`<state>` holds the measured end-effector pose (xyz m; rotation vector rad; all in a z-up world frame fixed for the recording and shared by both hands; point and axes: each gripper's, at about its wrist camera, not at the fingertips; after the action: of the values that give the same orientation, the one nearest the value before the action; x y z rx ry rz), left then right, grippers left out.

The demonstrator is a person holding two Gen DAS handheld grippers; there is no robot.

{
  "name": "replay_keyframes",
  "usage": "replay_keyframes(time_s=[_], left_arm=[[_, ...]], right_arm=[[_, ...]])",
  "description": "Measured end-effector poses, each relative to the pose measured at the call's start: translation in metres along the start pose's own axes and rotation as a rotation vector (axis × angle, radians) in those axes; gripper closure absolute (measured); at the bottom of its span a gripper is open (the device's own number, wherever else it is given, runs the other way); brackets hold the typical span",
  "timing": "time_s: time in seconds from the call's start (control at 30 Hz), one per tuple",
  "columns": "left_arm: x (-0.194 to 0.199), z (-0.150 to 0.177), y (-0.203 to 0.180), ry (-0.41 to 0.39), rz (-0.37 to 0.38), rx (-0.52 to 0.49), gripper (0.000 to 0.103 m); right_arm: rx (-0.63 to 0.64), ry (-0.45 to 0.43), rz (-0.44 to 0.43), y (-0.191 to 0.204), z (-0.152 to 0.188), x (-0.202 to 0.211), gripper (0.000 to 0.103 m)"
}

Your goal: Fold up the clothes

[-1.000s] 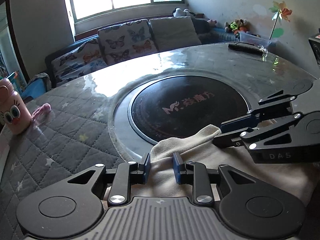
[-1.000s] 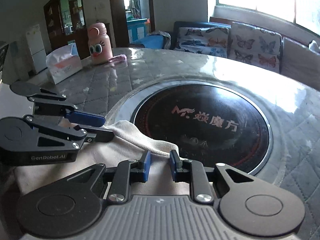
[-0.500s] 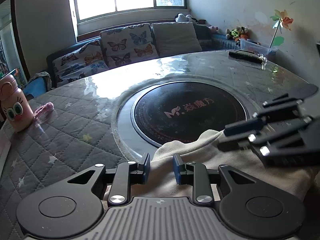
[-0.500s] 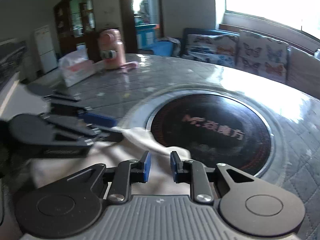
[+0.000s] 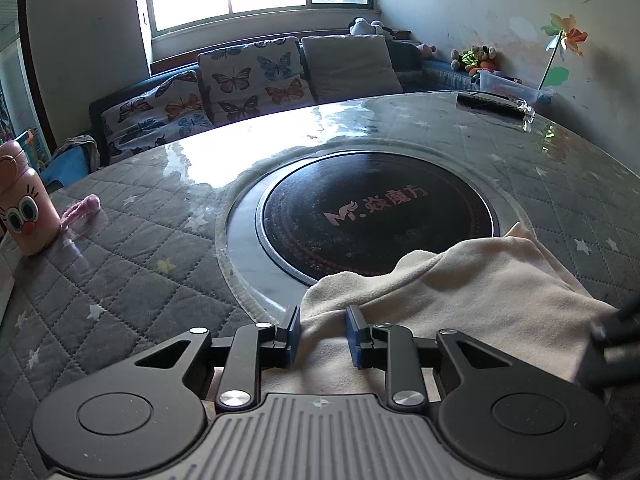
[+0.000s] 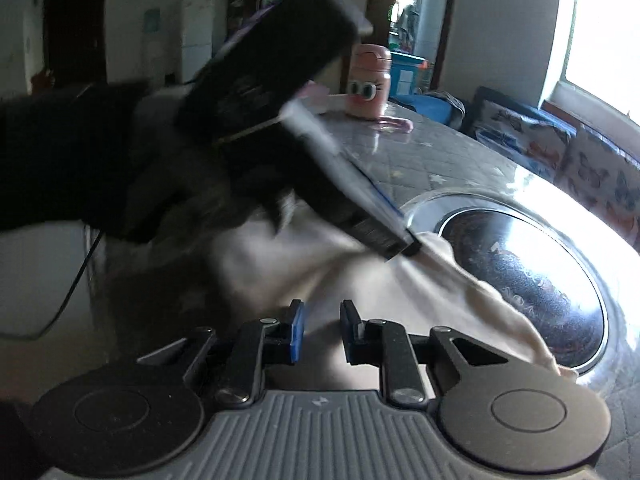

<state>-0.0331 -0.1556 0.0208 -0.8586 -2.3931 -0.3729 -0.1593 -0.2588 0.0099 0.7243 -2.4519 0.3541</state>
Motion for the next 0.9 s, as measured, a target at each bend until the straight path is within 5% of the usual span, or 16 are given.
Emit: replay_keyframes(time_s=[0.4,0.9], left_arm=[[0.047,0.012,-0.008,-0.066,0.037,-0.003,0.075],[0.098,0.070,-0.006,-0.055,0.016,0.021,0.075]], right_arm=[[-0.123,0.030,-0.027,-0.032,-0.005,0.036,0.084],[-0.217,0.128,0.046,-0.067,0.035,0.066,0.081]])
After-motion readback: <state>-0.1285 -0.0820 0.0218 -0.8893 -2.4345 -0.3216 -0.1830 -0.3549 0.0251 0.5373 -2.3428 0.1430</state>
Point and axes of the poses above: each gripper's, at about its wrist camera, not at the fingertips, and x roughly against the way its jaws point, y to its left, z to its underside, and after that the axes turned 6 degrees about -y, right-handed
